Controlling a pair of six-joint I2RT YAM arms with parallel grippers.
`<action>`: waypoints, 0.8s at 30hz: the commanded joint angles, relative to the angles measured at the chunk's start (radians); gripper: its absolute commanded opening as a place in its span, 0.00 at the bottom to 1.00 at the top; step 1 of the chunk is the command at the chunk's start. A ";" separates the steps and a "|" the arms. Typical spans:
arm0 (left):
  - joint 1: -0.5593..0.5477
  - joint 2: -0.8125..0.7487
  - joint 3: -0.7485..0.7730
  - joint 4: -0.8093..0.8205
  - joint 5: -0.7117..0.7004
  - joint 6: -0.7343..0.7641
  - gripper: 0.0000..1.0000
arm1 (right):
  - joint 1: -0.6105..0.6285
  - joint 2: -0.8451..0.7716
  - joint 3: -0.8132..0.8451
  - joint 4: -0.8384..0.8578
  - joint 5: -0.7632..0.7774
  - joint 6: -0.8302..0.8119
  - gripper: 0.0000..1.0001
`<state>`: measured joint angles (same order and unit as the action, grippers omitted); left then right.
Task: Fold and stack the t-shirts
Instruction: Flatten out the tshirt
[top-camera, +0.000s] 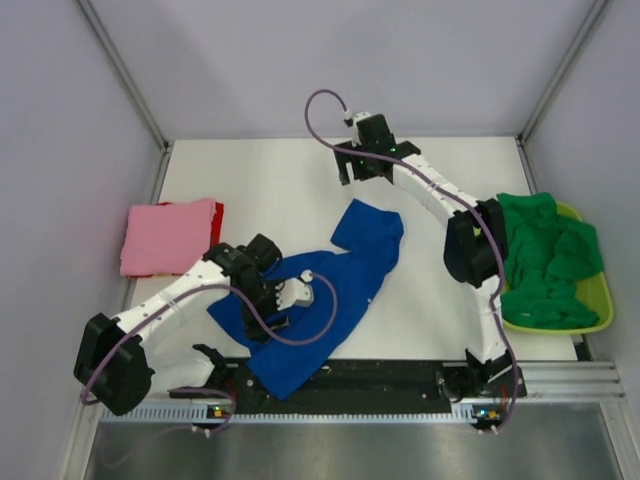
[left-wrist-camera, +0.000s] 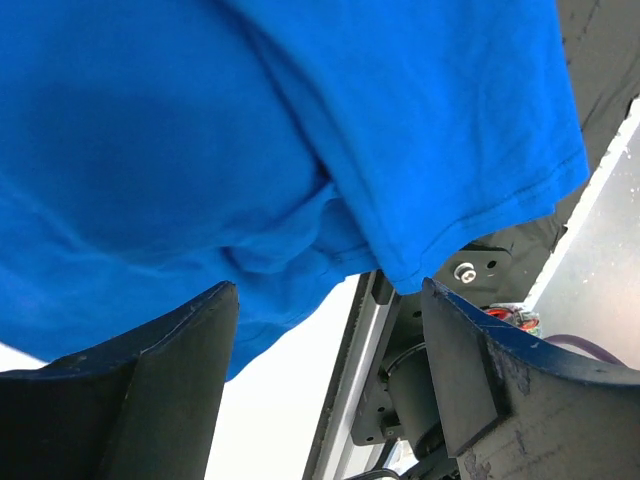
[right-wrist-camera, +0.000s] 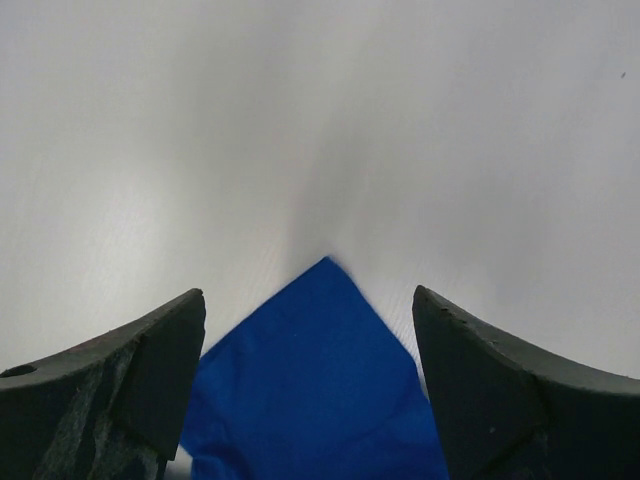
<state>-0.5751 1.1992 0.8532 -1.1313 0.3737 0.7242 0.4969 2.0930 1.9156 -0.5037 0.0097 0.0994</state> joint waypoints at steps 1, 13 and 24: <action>-0.078 0.006 -0.042 0.013 -0.010 -0.023 0.78 | -0.012 0.166 0.118 -0.147 0.072 -0.027 0.83; -0.121 0.172 -0.108 0.119 -0.051 -0.052 0.76 | 0.055 0.305 0.088 -0.142 0.082 -0.046 0.63; -0.147 0.218 -0.086 0.093 -0.027 -0.032 0.52 | 0.048 0.260 0.151 -0.134 0.016 -0.038 0.00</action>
<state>-0.7082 1.4231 0.7563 -1.0241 0.3122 0.6762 0.5476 2.3676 1.9980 -0.6331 0.0437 0.0597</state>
